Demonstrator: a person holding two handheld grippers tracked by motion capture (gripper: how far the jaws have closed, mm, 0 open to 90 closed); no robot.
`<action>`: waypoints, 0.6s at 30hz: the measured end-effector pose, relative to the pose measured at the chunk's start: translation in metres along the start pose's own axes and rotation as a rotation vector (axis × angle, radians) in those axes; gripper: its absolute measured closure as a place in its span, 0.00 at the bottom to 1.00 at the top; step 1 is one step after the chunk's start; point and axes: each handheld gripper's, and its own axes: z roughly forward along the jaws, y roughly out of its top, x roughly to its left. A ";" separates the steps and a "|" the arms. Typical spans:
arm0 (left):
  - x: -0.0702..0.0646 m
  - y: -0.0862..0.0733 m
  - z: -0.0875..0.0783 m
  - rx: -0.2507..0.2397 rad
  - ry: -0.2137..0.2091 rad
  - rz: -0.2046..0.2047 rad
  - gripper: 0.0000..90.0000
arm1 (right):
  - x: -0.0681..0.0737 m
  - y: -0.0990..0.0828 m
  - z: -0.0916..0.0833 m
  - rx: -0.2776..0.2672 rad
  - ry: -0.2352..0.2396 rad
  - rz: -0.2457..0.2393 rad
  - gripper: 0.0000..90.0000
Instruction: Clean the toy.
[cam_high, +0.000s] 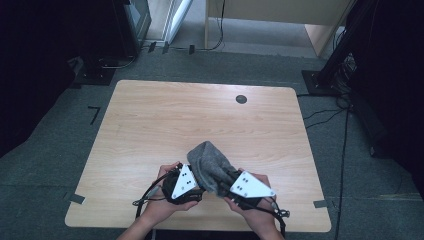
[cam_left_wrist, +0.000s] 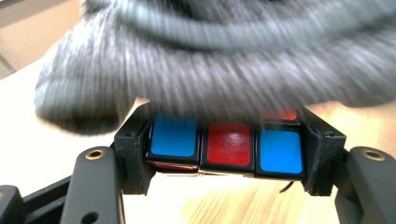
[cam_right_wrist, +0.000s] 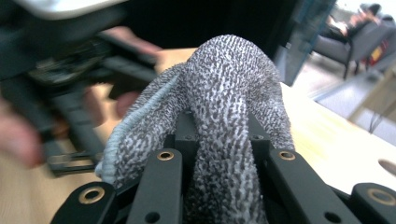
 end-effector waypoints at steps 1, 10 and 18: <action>0.000 0.000 -0.001 -0.020 -0.009 -0.005 0.38 | -0.004 -0.001 -0.002 -0.007 -0.008 0.019 0.83; 0.008 0.001 -0.019 -0.178 -0.036 -0.043 0.38 | -0.030 -0.024 0.001 -0.031 0.051 0.242 0.83; 0.011 -0.001 -0.016 -0.161 -0.044 -0.069 0.38 | -0.029 -0.015 -0.006 -0.073 0.077 0.271 0.83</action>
